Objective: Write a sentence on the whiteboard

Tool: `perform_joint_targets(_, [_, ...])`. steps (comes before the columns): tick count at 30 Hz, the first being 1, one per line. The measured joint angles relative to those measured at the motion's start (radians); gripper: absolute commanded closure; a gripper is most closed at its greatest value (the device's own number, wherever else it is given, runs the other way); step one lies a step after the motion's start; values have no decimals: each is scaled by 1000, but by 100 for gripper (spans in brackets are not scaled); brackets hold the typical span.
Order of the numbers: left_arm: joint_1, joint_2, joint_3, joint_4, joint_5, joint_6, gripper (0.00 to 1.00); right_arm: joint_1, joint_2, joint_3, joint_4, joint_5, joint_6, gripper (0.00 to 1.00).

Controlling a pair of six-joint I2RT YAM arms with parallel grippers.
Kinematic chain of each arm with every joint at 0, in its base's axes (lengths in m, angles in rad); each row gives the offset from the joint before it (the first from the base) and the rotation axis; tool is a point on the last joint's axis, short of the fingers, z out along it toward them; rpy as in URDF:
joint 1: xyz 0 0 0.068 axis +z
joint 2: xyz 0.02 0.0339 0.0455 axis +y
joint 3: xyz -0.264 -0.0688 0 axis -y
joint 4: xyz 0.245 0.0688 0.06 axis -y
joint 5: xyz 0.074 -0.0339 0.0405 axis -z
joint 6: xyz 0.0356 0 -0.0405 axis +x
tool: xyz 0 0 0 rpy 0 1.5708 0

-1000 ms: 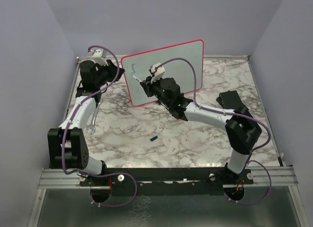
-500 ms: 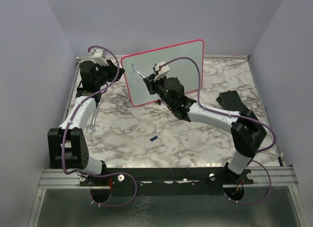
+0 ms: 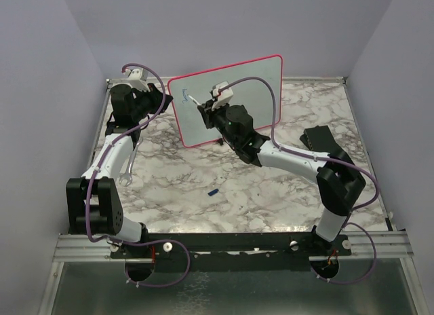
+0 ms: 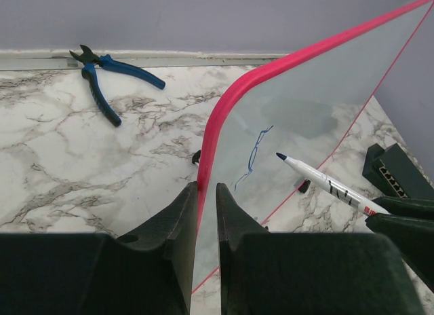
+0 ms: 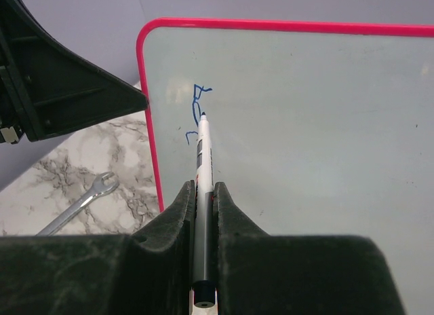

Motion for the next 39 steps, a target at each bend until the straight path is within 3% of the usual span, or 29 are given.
perform_joint_targets(39, [0, 0, -2, 0, 0, 7, 84, -16, 45, 43, -19, 86, 12, 99])
